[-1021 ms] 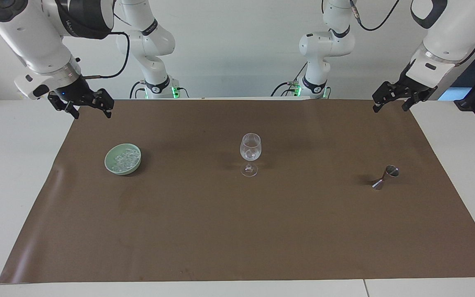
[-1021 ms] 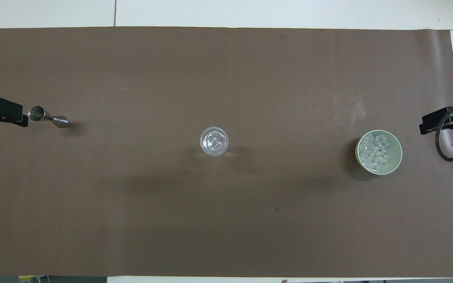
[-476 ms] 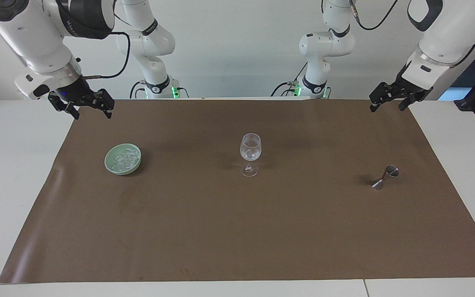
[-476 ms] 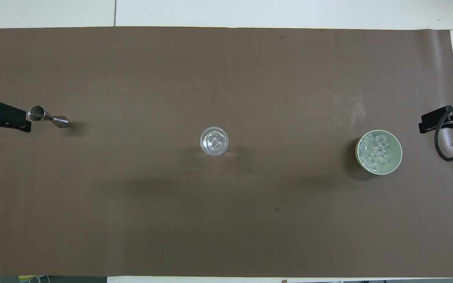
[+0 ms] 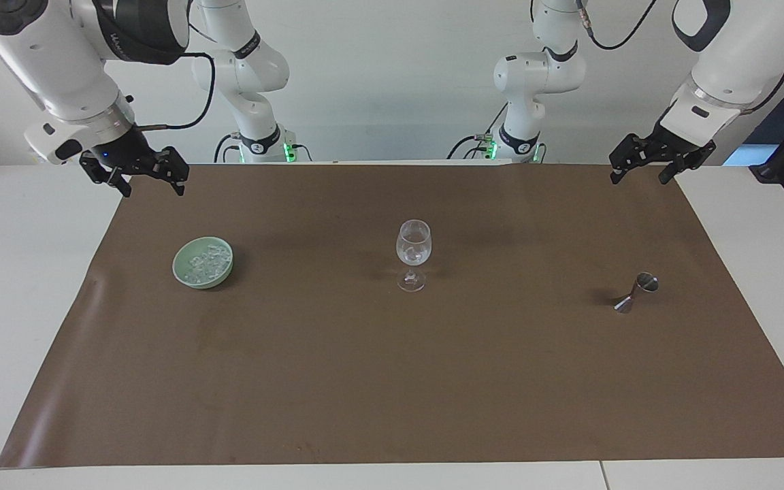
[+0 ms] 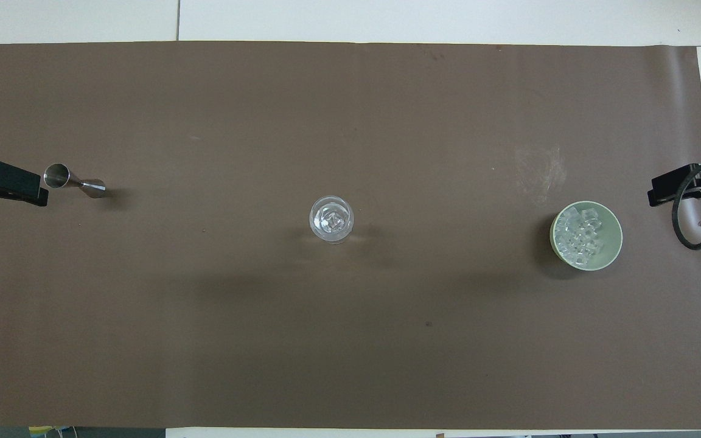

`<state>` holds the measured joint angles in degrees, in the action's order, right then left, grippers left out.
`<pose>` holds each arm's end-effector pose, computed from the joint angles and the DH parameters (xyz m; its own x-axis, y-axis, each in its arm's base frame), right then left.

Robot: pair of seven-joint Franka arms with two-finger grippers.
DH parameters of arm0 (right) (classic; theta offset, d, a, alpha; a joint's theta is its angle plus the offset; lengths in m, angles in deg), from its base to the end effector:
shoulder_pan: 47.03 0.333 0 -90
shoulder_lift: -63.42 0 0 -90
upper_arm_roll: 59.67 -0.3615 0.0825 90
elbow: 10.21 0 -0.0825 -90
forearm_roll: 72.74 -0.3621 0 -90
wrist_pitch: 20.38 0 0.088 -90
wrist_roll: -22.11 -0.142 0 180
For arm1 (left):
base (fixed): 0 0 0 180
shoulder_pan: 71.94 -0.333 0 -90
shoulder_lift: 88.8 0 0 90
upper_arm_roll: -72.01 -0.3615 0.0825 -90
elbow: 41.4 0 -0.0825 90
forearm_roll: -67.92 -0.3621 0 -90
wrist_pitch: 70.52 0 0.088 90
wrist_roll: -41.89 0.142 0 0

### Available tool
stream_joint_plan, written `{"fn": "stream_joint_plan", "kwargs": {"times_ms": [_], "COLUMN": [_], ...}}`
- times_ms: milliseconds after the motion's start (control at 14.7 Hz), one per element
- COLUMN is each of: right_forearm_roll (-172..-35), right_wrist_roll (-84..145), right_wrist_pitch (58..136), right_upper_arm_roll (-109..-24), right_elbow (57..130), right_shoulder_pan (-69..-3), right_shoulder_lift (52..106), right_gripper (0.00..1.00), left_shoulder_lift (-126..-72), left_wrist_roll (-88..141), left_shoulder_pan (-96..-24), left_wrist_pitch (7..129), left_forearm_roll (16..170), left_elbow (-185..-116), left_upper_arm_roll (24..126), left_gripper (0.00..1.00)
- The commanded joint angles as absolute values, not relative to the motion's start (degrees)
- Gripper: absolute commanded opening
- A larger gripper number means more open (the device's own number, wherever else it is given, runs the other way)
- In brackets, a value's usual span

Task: Pour wine and add ice with both arms

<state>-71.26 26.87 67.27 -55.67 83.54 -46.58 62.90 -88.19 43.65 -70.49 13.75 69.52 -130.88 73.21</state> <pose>0.5179 -0.0361 0.6074 0.9949 0.0204 -0.0990 0.0222 -0.9996 0.0170 0.5146 -0.0281 0.6364 0.9937 -0.0795 -0.0793 -0.0773 -0.9966 0.0301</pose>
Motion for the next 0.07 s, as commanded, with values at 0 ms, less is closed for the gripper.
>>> {"fn": "stream_joint_plan", "kwargs": {"times_ms": [0], "right_forearm_roll": [-72.0], "right_wrist_roll": [28.0], "right_wrist_pitch": [68.1], "right_upper_arm_roll": [-56.0], "right_elbow": [84.2], "right_shoulder_pan": [-47.1], "right_shoulder_lift": [62.4], "right_gripper": [1.0], "left_shoulder_lift": [-86.7], "left_wrist_roll": [44.4], "left_shoulder_pan": [-69.8], "left_wrist_pitch": [15.1], "left_forearm_roll": [68.3], "left_elbow": [-132.8], "left_upper_arm_roll": [73.0], "left_gripper": [1.0]}}
